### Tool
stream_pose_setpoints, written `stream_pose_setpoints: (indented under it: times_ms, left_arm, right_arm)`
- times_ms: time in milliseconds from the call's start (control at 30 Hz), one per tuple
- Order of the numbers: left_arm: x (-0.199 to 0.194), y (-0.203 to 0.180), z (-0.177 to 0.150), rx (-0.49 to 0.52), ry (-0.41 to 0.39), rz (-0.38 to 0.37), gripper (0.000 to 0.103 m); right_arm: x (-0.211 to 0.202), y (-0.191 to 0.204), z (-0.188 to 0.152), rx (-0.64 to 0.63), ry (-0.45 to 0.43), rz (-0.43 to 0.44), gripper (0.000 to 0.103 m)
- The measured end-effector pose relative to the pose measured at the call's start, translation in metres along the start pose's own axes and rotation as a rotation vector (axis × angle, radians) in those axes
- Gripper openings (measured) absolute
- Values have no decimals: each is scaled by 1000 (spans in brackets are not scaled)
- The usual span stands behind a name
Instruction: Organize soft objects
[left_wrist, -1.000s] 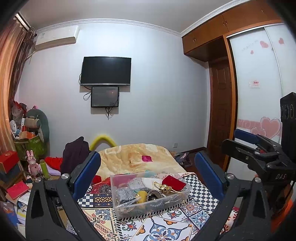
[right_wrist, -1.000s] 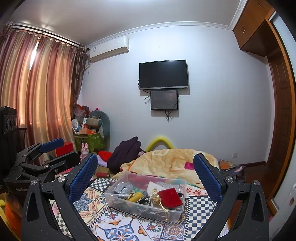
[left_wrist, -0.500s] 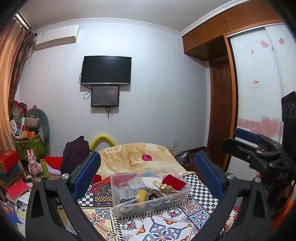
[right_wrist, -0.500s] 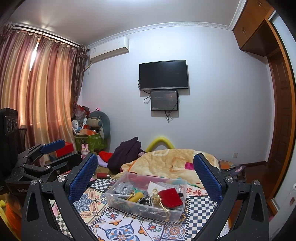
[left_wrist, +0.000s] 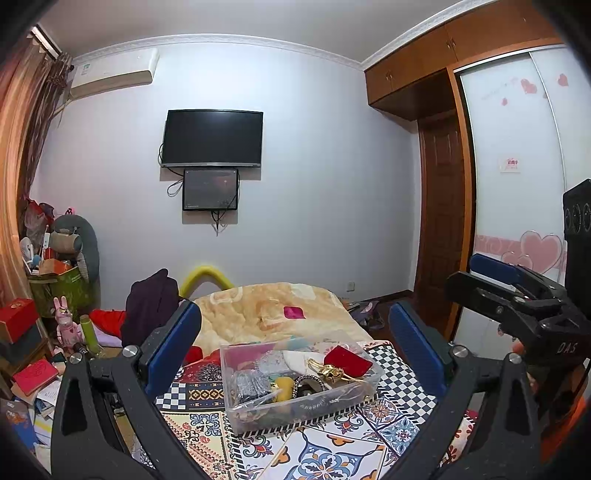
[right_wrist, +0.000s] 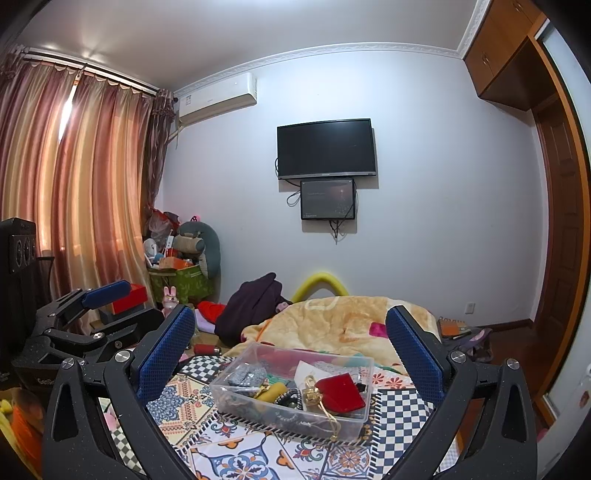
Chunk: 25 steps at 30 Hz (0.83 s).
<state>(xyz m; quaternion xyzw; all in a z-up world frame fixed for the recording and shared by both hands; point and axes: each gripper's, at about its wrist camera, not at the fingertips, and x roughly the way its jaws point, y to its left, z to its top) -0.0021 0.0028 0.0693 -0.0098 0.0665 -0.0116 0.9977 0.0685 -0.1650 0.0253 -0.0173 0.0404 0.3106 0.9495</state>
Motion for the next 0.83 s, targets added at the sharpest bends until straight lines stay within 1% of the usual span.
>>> stream_pose_setpoints:
  times_ms: [300, 567, 833]
  left_arm:
    - [6, 6, -1, -41, 24, -18, 103]
    - [6, 5, -1, -39, 28, -13, 103]
    - [6, 6, 0, -39, 35, -11, 103]
  right_arm:
    - [-1, 0, -1, 3, 5, 0, 103]
    - [4, -2, -2, 14, 32, 2, 103]
    - [5, -3, -1, 15, 38, -2, 103]
